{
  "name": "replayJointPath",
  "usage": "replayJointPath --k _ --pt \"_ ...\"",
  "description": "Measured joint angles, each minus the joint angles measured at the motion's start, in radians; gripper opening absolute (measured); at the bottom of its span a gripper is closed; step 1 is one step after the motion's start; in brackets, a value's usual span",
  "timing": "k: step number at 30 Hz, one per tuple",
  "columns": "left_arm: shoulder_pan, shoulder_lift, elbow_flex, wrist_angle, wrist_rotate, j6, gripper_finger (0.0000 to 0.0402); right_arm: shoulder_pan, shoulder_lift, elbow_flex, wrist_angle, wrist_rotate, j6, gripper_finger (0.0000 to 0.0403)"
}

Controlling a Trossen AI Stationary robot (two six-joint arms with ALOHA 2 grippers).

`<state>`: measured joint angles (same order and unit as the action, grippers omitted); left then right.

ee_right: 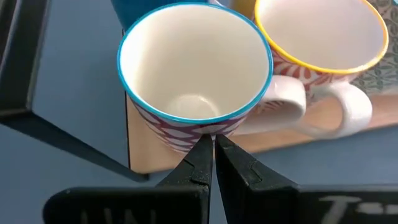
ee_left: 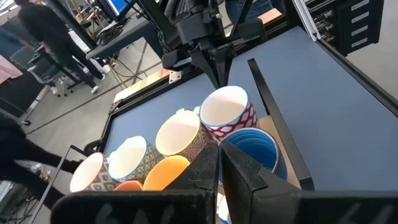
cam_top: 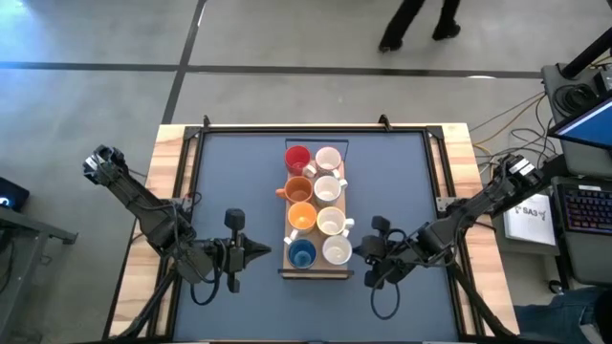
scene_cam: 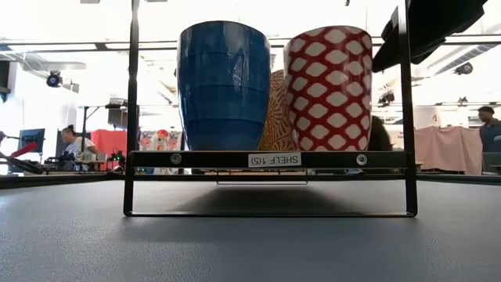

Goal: Place coffee mugs
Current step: Put the red patterned mug on the shelf

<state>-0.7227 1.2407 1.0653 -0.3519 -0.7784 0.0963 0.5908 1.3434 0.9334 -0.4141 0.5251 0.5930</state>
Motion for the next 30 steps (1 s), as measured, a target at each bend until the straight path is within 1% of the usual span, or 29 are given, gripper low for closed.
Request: replayJointPath --k 6,15,21,30 --pt "0.0 0.003 0.0 0.0 0.0 0.0 0.0 -0.005 0.0 -0.002 0.055 0.002 -0.036 0.0008" --pt "0.001 0.028 0.0 -0.001 0.0 0.0 0.0 -0.012 0.0 -0.002 0.069 0.002 -0.082 0.0008" --pt "0.011 0.028 0.0 0.0 0.0 0.001 0.0 -0.014 0.0 -0.002 0.118 0.008 -0.158 0.0008" --pt "0.059 0.028 0.0 0.0 0.001 0.015 0.0 -0.016 -0.028 -0.002 0.046 0.027 -0.255 0.0009"
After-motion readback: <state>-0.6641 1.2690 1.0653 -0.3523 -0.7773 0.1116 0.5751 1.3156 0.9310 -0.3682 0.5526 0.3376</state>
